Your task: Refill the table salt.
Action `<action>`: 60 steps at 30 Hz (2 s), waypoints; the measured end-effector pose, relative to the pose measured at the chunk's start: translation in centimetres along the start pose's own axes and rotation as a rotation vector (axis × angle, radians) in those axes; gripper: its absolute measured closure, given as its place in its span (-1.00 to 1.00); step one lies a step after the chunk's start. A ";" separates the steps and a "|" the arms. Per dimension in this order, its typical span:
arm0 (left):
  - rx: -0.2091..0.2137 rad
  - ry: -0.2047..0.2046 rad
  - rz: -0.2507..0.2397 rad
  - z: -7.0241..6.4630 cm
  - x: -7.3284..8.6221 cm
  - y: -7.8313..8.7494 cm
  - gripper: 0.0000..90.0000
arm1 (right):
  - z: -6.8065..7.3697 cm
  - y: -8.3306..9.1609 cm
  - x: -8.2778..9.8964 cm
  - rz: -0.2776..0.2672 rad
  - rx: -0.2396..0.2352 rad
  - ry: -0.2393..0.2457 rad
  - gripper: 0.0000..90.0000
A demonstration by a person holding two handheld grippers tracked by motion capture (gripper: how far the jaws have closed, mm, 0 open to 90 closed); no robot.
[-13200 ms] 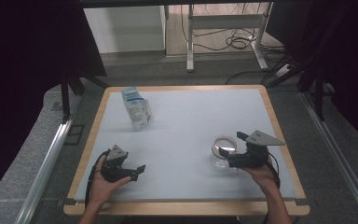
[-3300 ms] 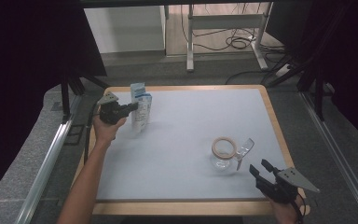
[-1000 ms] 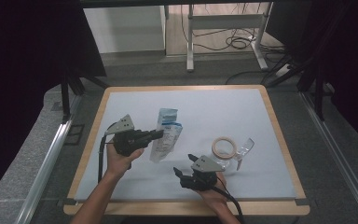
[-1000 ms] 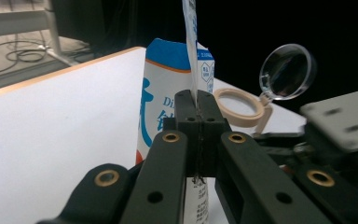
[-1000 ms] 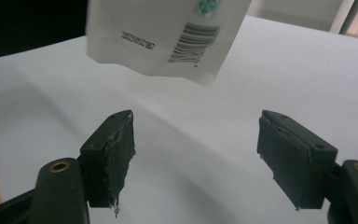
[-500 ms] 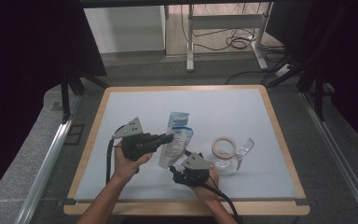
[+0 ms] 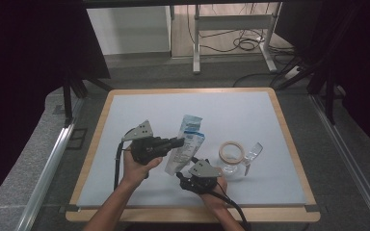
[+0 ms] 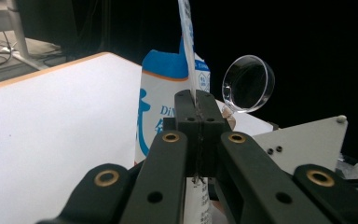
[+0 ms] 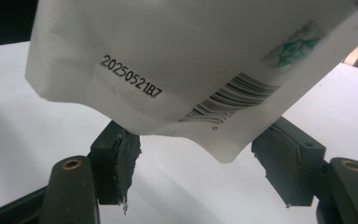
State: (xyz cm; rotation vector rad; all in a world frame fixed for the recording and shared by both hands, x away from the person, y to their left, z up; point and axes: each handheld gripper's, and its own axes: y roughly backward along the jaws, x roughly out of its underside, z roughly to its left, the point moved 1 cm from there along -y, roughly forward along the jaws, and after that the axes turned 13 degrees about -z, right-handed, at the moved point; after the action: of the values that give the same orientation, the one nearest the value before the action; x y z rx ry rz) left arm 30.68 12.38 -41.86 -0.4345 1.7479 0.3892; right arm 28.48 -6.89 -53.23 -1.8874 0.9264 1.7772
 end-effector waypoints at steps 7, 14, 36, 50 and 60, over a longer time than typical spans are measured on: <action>0.013 0.016 0.015 -0.2 0.2 -0.8 1.00 | 0.1 0.9 0.2 0.013 -0.012 -0.032 -0.17; 0.023 0.024 0.018 -0.5 0.3 -1.4 1.00 | 0.1 1.5 0.3 0.014 -0.016 -0.053 -0.14; 0.055 0.022 -0.003 -1.6 -0.4 -1.4 1.00 | -0.2 1.5 0.0 -0.047 -0.024 0.000 -0.31; 0.064 0.013 -0.010 -2.3 -0.7 -1.8 1.00 | 0.0 1.2 0.0 -0.066 0.019 0.016 -0.33; 0.045 0.039 -0.005 -1.6 -0.3 -2.3 1.00 | 0.2 1.8 0.0 -0.037 -0.016 -0.023 -0.30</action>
State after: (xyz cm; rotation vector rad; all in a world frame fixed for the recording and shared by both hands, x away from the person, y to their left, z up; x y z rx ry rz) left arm 30.46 9.60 -41.27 -0.4168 1.7900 0.3390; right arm 27.14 -8.03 -52.98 -1.8779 0.8664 1.7861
